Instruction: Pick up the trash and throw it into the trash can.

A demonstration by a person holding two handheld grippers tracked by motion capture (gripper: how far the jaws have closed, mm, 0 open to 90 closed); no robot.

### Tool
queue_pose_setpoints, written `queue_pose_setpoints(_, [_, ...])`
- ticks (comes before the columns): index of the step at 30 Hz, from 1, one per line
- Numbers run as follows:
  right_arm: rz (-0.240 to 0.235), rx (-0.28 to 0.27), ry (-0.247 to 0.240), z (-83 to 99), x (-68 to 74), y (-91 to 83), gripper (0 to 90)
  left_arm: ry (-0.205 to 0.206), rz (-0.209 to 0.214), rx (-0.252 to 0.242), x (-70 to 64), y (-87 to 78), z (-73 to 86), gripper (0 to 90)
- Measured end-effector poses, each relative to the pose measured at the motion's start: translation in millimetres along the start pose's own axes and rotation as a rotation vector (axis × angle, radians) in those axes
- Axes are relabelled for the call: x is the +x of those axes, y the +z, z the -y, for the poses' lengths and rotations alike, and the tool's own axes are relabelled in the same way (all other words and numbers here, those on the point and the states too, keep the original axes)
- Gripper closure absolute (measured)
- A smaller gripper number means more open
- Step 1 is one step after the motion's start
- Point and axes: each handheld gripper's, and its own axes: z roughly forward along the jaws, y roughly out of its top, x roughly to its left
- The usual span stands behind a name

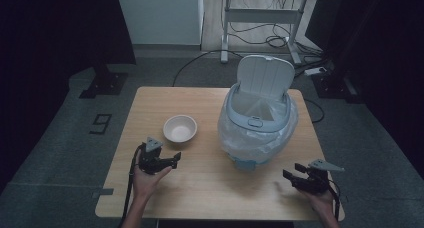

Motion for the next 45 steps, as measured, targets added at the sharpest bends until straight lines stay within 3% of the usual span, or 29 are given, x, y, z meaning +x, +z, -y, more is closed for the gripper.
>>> queue_pose_setpoints(2, [-0.003,-0.001,-0.001,0.0,0.6,-0.5,32.5,-0.002,-0.021,0.004,2.6,-0.6,-4.0,13.6])
queue_pose_setpoints(16, [-0.011,0.018,0.004,1.6,-1.3,1.9,32.5,-0.050,-0.051,-0.030,30.0,9.8,-22.4,16.2])
queue_pose_setpoints(33, [-0.012,0.034,-0.005,2.1,-2.4,4.2,32.6,-0.072,-0.063,0.004,59.0,36.8,-39.4,16.9])
queue_pose_setpoints(41, [-0.016,0.041,-0.008,2.6,-0.5,6.0,32.7,-0.074,-0.064,0.029,61.8,52.5,-38.5,17.7])
queue_pose_setpoints(45, [-0.016,0.045,-0.011,2.9,-1.3,7.0,32.6,-0.104,-0.069,0.036,69.2,65.4,-38.1,18.7])
